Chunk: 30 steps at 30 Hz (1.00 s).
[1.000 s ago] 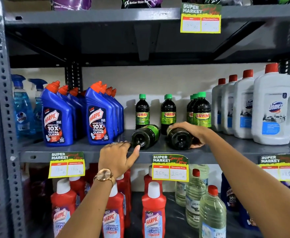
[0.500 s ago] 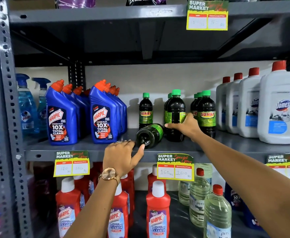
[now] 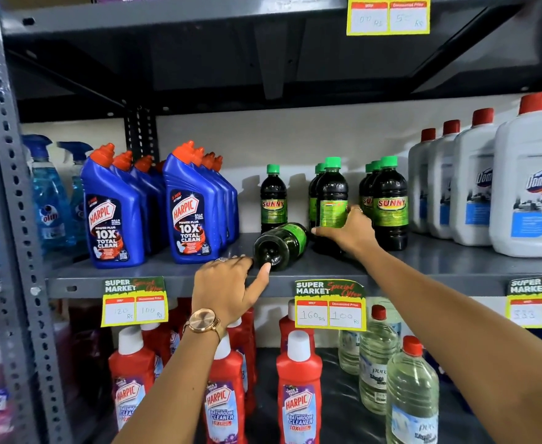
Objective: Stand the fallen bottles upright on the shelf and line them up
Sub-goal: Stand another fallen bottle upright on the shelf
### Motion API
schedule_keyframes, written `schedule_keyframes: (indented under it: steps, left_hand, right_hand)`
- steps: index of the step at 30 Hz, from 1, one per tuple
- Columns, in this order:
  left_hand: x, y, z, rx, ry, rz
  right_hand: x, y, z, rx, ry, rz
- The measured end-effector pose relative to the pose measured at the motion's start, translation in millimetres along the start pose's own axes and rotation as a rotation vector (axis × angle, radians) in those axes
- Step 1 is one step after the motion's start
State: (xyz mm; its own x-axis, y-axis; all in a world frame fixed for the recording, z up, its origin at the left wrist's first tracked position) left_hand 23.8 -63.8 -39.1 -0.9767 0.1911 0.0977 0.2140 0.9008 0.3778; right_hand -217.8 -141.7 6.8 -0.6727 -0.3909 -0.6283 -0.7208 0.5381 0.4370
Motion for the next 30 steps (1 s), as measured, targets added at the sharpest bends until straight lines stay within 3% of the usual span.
schedule_keyframes:
  steps: [3,7,16,20,27,30]
  left_hand:
    - [0,1,0,0.0,-0.001,-0.004]
    - [1,2,0,-0.004,-0.007,-0.003]
    - [1,1,0,-0.004,-0.009,0.01]
    - [1,2,0,0.004,-0.011,0.003]
    - [2,3,1,0.015,-0.011,0.005]
    - [2,3,1,0.02,-0.012,0.008]
  right_hand:
    - [-3,-3,-2,-0.004,0.012,0.05]
    - [-2,-3,0,-0.033,-0.058,-0.148]
    - [3,-1,0,-0.027,-0.055,0.058]
    - [0,-6,2,-0.076,-0.092,-0.154]
    - [5,-2,1,-0.028,-0.018,0.047]
    - [3,-7,0,-0.08,-0.036,-0.013]
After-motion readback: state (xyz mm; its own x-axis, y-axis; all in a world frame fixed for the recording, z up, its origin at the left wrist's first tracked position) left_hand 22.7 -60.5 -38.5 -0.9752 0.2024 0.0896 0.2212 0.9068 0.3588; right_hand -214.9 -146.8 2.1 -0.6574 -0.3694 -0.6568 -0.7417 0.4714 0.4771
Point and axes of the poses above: each hand's wrist, its own z-axis away from the middle knuckle, its own y-axis out of the back of the hand, x = y × z, the point moved 5 cm from there along -z, towards the middle knuckle, and after that the axes turned 13 degrees about y, right-handed, at the moved point
